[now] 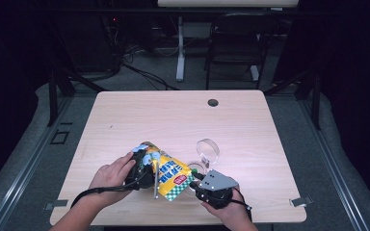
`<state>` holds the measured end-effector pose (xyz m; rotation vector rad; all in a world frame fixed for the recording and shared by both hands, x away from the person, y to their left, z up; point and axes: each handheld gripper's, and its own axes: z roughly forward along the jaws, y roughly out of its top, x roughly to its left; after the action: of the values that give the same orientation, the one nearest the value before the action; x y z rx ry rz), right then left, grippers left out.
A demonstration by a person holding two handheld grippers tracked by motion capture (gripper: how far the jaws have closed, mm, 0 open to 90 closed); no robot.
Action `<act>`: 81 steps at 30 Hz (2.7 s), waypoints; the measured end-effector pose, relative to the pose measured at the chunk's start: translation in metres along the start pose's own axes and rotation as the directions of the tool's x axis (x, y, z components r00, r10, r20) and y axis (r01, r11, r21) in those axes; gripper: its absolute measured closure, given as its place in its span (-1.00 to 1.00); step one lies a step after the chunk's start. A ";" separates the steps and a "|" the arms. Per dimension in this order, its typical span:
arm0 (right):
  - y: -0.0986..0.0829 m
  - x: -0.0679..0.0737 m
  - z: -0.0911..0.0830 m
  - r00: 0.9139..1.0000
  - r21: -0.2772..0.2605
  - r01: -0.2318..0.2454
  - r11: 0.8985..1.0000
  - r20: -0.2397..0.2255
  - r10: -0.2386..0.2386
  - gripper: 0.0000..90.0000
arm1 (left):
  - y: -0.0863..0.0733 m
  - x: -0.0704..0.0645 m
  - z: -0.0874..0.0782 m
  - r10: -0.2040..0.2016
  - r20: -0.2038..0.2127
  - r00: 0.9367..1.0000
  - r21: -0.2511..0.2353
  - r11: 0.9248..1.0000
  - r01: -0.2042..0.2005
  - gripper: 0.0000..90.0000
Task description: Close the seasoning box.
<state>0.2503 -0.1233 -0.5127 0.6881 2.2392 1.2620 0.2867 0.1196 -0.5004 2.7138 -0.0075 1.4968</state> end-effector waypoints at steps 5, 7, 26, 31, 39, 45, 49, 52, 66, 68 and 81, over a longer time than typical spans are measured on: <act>0.000 0.002 0.000 0.999 0.005 0.031 1.000 0.020 -0.031 0.65 | 0.001 0.001 0.000 0.005 0.004 1.000 0.003 1.000 -0.005 0.11; 0.001 0.003 0.000 0.998 0.007 0.054 0.999 0.033 -0.054 0.68 | 0.001 0.002 -0.001 0.010 0.005 1.000 0.006 1.000 -0.011 0.11; 0.004 0.011 -0.002 0.981 0.033 0.171 0.985 0.090 -0.174 0.89 | 0.000 0.005 -0.001 0.010 0.013 1.000 0.015 1.000 -0.010 0.11; 0.005 0.014 -0.002 0.973 0.036 0.205 0.978 0.102 -0.207 1.00 | 0.000 0.008 -0.001 0.012 0.009 1.000 0.017 1.000 -0.013 0.15; 0.005 0.017 -0.001 0.963 0.041 0.233 0.972 0.130 -0.236 1.00 | 0.002 0.010 -0.002 0.037 0.002 0.999 0.022 0.999 -0.037 0.16; 0.006 0.018 -0.002 0.958 0.043 0.244 0.969 0.144 -0.248 1.00 | 0.003 0.013 -0.005 0.049 -0.005 0.999 0.037 0.998 -0.049 0.16; 0.005 0.019 -0.001 0.957 0.041 0.248 0.968 0.146 -0.251 1.00 | 0.004 0.015 -0.007 0.066 -0.005 0.998 0.048 0.997 -0.066 0.16; 0.005 0.019 -0.001 0.957 0.037 0.247 0.968 0.148 -0.250 1.00 | 0.005 0.016 -0.007 0.080 -0.012 0.997 0.048 0.996 -0.079 0.16; 0.003 0.020 0.001 0.959 0.033 0.240 0.970 0.146 -0.243 1.00 | 0.007 0.016 -0.009 0.099 -0.013 0.995 0.063 0.993 -0.098 0.16; 0.003 0.020 0.001 0.960 0.031 0.239 0.970 0.144 -0.241 1.00 | 0.007 0.016 -0.010 0.103 -0.011 0.995 0.069 0.992 -0.102 0.16; 0.002 0.018 0.001 0.963 0.031 0.227 0.973 0.143 -0.229 1.00 | 0.012 0.018 -0.013 0.144 -0.026 0.989 0.098 0.985 -0.141 0.16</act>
<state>0.2375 -0.1102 -0.5147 0.4931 2.1388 1.0496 0.2846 0.1086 -0.4776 2.8177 -0.1354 1.6192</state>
